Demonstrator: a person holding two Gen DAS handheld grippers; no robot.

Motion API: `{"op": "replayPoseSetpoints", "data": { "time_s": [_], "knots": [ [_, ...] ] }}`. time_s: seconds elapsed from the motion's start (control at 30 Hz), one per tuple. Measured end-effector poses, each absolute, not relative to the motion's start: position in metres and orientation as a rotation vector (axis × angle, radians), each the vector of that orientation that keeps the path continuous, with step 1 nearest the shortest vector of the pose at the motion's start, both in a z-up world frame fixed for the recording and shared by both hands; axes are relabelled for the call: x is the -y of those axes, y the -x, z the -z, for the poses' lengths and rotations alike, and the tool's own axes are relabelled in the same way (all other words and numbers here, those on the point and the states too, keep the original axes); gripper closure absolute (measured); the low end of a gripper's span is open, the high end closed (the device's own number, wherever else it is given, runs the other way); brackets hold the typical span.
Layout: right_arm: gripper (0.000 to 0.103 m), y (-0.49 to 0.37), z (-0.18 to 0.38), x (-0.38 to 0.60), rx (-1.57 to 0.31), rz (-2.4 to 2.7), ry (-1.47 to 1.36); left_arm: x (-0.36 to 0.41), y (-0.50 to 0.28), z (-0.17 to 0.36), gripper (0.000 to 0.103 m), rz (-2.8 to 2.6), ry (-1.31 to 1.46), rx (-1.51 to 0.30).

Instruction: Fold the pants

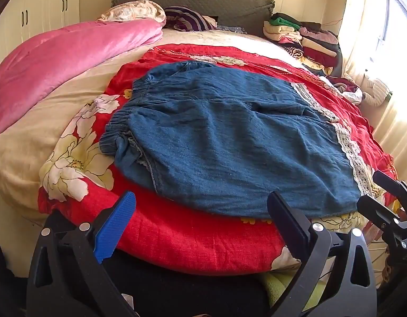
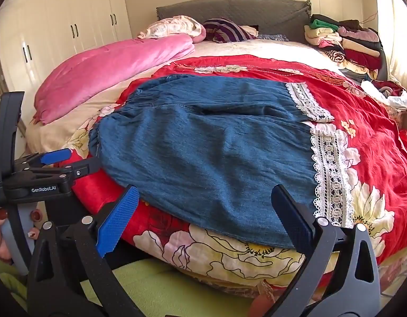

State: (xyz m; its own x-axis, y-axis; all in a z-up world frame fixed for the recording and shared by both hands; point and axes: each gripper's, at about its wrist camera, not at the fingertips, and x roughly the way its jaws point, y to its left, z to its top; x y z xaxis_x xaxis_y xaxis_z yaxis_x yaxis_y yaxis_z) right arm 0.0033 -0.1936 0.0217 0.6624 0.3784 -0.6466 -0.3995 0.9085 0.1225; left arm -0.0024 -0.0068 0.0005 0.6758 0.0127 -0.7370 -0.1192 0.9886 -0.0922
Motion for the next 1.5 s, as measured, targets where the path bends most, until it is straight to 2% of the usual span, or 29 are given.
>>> {"op": "replayPoseSetpoints", "data": {
  "time_s": [1.5],
  "knots": [
    [0.008, -0.0055, -0.0204, 0.1979, -0.719, -0.426, 0.024, 0.0076, 0.0038, -0.0022, 0.004, -0.072, 0.137, -0.820]
  ]
}}
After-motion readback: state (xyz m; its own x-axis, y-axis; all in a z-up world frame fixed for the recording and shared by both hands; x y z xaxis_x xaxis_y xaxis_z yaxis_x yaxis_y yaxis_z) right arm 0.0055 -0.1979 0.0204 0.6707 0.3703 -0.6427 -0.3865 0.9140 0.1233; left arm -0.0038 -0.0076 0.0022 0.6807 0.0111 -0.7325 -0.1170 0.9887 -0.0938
